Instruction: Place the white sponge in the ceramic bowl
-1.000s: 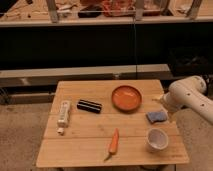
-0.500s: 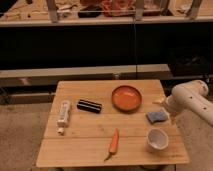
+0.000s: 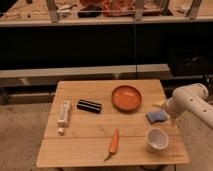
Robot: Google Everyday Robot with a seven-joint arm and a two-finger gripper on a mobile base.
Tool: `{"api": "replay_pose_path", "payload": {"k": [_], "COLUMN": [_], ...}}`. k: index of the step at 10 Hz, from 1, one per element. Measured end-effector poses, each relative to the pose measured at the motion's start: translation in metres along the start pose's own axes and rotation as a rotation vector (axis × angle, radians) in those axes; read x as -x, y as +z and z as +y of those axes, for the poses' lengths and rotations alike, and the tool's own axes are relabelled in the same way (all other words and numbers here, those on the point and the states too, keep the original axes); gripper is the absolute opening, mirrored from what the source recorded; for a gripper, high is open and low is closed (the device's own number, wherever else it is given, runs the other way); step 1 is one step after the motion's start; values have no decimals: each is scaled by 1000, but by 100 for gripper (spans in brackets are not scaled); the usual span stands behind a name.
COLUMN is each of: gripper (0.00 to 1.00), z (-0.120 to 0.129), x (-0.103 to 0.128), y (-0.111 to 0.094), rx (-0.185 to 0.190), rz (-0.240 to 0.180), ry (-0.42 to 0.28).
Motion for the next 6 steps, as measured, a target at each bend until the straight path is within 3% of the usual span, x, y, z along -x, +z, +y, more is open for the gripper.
{"api": "replay_pose_path", "payload": {"k": [6], "gripper": [80], "z": [3], "x": [4], "y": [17], "rx": [-1], "rz": [-27], "ry": [-11]}}
